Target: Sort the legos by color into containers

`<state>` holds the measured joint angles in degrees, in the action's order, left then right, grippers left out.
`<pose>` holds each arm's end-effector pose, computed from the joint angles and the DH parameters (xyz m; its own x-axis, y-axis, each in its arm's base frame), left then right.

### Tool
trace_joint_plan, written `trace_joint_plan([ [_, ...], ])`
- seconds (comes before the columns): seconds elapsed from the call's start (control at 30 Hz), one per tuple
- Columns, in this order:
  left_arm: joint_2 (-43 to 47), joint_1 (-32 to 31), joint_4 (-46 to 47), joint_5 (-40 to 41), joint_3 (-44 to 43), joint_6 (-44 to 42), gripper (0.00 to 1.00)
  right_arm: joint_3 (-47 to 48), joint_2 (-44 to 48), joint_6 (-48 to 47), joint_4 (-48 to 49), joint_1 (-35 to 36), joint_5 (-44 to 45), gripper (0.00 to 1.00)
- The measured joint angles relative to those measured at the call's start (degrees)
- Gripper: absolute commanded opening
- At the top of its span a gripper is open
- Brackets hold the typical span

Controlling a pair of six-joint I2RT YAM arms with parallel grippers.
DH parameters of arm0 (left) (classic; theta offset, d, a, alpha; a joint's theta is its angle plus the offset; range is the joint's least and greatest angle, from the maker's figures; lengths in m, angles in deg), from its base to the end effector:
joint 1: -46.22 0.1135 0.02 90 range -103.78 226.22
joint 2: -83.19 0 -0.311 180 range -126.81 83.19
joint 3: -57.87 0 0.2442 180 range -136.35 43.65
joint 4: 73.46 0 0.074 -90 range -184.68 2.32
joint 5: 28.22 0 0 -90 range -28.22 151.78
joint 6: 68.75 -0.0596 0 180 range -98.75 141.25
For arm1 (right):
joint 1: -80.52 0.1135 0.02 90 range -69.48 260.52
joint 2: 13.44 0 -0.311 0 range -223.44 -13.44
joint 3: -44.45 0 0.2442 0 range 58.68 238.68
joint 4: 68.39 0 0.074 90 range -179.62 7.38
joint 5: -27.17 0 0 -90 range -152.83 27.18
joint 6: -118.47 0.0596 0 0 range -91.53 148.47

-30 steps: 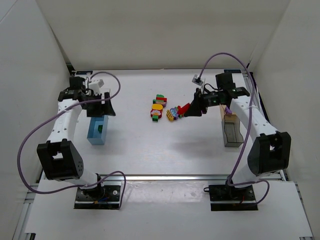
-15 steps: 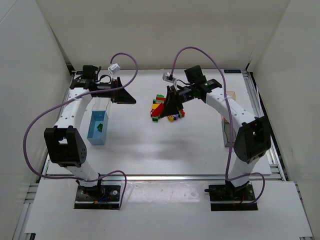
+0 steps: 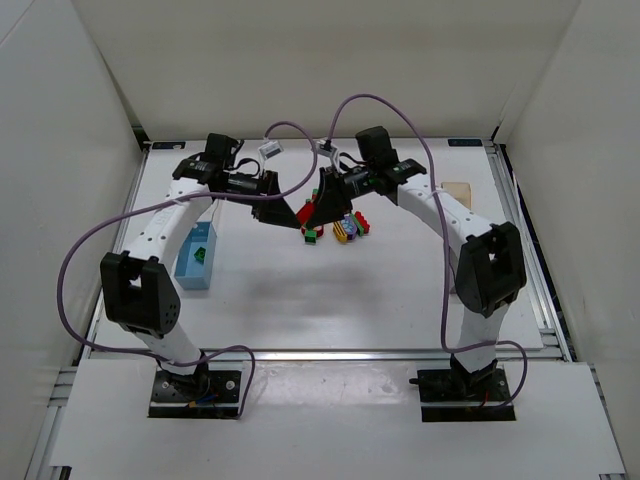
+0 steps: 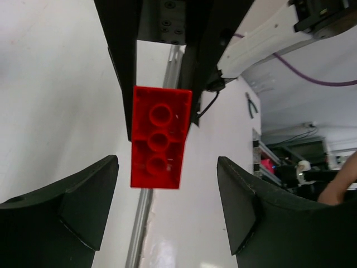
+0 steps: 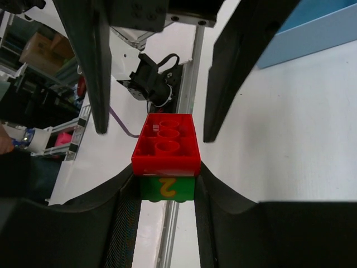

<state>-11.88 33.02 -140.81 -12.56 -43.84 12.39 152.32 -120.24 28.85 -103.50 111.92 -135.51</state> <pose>0.3122 -0.1322 0.3729 -0.7588 0.2207 -0.6127 0.6448 0.1227 -0.7544 0.3374 0.2726 0.3644 -0.4833 -0.2927 -0.8251 -0.8271 -0.1561 0.5399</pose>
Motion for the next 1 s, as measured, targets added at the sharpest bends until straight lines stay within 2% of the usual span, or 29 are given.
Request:
trace_joint_plan([
  [0.17, 0.7, -1.97, -0.02, 3.74, 0.68, -2.78, 0.79, 0.68, -0.5, 2.64, 1.84, 0.94, -0.81, 0.0],
  [0.33, 1.01, -2.54, 0.76, 5.2, 0.87, -3.8, 0.66, 0.87, -0.55, 3.65, 2.56, 1.64, -1.2, 0.0],
  [0.73, 1.88, -2.58, 5.29, 4.92, 1.73, -1.77, 0.65, -0.81, -0.57, -1.16, -0.5, 1.88, -1.01, 0.0],
  [1.0, 1.99, -2.58, 6.88, 4.5, 1.73, -0.24, 0.49, -2.64, -0.55, -3.63, -3.02, 2.12, -0.79, 0.0],
])
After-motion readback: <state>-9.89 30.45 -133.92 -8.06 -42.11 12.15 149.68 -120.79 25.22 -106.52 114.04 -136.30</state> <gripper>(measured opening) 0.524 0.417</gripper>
